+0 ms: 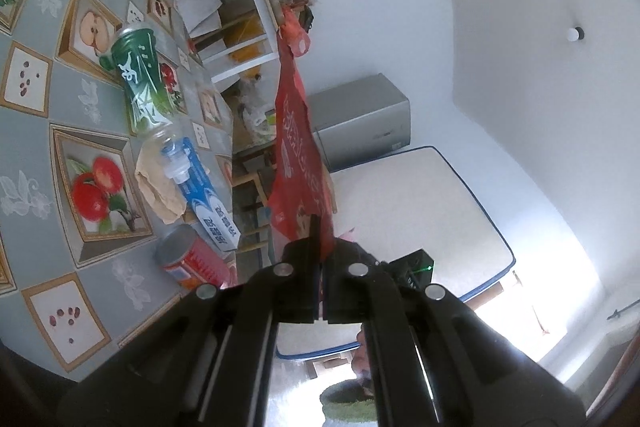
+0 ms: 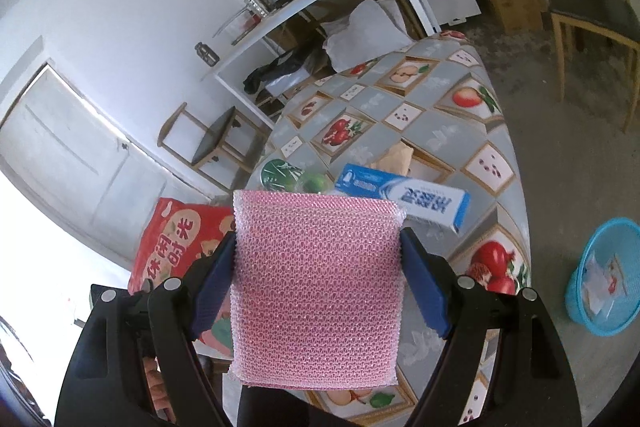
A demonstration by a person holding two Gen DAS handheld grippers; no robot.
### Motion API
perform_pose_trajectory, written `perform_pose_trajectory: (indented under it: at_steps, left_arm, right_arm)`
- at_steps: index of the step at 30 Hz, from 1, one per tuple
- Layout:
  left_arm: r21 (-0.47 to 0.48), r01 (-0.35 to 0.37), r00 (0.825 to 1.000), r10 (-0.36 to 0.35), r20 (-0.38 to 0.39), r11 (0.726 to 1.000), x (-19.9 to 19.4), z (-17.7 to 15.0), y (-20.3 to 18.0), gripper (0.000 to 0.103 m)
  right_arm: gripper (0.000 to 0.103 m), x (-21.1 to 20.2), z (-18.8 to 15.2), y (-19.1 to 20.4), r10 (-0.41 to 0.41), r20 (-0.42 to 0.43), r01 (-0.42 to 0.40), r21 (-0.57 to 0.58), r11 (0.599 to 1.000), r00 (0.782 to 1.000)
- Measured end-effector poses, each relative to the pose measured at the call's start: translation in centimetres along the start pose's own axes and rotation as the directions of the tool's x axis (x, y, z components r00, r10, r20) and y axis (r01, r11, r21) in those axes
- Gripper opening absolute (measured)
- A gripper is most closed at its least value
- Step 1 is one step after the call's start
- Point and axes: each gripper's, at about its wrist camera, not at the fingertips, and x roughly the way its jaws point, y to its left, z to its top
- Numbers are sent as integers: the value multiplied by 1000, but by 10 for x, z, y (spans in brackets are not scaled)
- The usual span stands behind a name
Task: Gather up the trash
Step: 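Carry the sponge and red snack bag over the blue wastebasket with both grippers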
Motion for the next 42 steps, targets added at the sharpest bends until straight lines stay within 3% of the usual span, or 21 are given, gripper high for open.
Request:
perform_pose_trajectory:
  at_steps: [12, 27, 42]
  left_arm:
    - [30, 20, 999, -19, -28, 999, 9, -12, -15, 0]
    - [101, -7, 998, 13, -57, 995, 26, -28, -33, 0]
    - [205, -43, 984, 76, -159, 978, 84, -59, -56, 0]
  right_arm:
    - [77, -18, -34, -30, 28, 14, -29, 84, 996, 1000]
    - [77, -43, -44, -60, 47, 68, -56, 138, 989, 997]
    - [77, -89, -57, -130, -1, 153, -38, 247, 968, 988]
